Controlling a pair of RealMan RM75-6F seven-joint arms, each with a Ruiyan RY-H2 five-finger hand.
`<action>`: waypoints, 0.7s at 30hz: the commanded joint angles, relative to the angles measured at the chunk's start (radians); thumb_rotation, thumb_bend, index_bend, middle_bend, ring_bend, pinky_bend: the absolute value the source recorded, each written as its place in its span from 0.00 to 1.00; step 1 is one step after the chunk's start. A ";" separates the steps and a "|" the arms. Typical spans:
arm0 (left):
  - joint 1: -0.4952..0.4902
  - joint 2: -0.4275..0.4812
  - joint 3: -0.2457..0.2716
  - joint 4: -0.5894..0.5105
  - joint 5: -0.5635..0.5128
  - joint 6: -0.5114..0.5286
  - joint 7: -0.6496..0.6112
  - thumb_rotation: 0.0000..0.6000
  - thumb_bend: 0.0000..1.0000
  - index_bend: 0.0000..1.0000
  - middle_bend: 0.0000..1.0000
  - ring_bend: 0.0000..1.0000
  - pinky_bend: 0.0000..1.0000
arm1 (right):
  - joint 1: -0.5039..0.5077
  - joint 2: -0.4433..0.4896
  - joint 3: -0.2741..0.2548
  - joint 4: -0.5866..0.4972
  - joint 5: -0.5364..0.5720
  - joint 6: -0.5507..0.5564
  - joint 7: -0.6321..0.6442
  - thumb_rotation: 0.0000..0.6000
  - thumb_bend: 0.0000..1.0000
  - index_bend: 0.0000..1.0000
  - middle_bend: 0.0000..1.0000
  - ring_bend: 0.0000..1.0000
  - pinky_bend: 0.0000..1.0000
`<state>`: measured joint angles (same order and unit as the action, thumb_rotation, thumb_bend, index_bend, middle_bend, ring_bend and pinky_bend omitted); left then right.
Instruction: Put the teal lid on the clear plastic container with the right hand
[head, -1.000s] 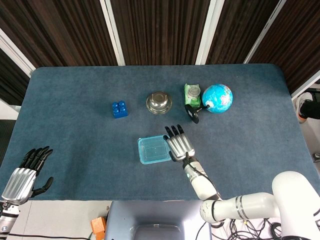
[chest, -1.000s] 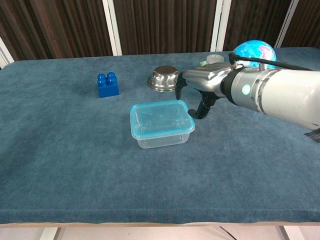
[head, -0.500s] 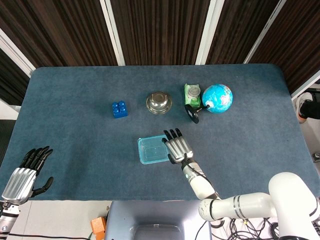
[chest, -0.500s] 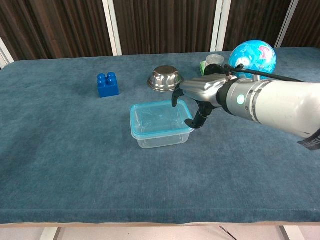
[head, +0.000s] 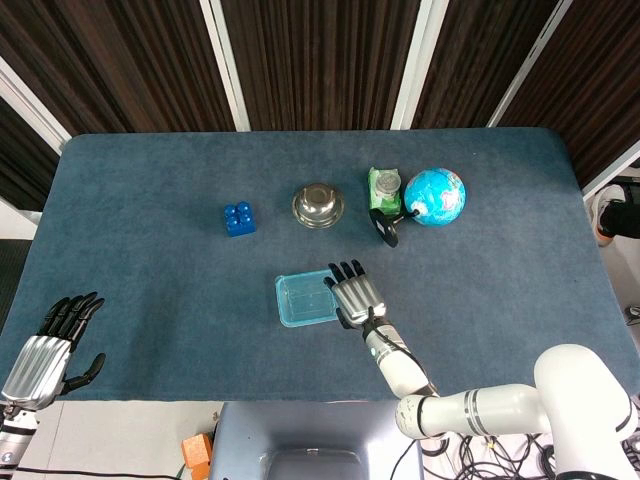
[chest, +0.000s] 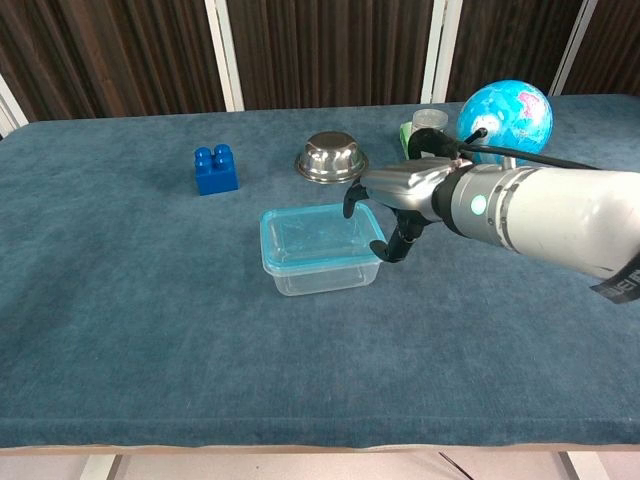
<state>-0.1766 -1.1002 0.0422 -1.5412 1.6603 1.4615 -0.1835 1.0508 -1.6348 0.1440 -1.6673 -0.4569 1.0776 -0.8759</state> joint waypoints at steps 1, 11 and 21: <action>0.001 0.001 0.000 0.000 -0.001 0.001 -0.001 1.00 0.39 0.00 0.04 0.01 0.03 | -0.002 0.009 0.007 -0.015 -0.014 0.006 0.010 1.00 0.48 0.22 0.02 0.00 0.00; 0.002 0.002 0.002 -0.001 0.004 0.004 -0.003 1.00 0.39 0.00 0.04 0.01 0.03 | -0.015 0.047 0.014 -0.104 -0.103 0.042 0.043 1.00 0.48 0.21 0.02 0.00 0.00; 0.000 0.000 0.003 0.000 0.004 -0.001 -0.002 1.00 0.39 0.00 0.04 0.01 0.03 | 0.041 -0.081 0.042 -0.029 -0.060 0.064 -0.020 1.00 0.48 0.23 0.02 0.00 0.00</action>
<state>-0.1768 -1.0998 0.0447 -1.5411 1.6643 1.4605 -0.1850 1.0777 -1.6934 0.1779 -1.7165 -0.5333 1.1378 -0.8807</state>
